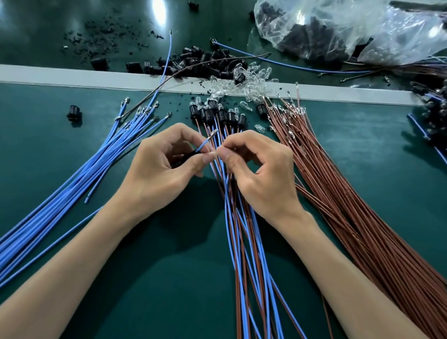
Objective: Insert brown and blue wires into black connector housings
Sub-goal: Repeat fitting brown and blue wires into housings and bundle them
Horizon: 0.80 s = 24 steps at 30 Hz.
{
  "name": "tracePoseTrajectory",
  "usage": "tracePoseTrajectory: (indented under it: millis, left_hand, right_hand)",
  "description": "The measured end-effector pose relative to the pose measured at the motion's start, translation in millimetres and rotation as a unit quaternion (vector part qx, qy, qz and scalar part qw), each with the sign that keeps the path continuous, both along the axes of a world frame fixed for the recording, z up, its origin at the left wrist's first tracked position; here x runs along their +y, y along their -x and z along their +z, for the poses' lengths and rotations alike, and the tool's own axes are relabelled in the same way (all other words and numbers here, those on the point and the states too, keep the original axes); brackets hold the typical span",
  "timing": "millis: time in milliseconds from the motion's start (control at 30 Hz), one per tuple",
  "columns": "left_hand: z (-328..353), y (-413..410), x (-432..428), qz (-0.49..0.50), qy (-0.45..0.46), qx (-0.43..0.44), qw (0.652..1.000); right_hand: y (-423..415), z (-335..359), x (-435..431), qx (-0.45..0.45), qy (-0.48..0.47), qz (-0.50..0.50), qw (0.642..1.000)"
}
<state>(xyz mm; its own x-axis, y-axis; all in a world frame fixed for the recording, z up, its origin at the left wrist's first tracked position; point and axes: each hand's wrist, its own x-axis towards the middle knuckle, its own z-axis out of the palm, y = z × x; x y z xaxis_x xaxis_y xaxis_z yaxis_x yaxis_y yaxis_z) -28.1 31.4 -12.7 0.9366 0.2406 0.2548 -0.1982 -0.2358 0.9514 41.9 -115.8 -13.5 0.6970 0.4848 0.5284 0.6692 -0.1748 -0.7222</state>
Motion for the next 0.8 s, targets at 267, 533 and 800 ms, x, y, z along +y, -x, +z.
tracePoseTrajectory:
  millis: [267, 533, 800]
  left_hand:
    - [4, 1, -1, 0.014, 0.024, -0.002, 1.000]
    - [4, 1, -1, -0.002, 0.011, 0.014, 1.000]
    - [2, 1, 1, -0.009, -0.007, 0.024, 1.000]
  right_hand:
    - [-9, 0, -5, 0.222, -0.136, 0.066, 0.963]
    - [-7, -1, -3, 0.264, -0.112, 0.097, 0.953]
    - [-9, 1, -5, 0.278, -0.071, 0.125, 0.950]
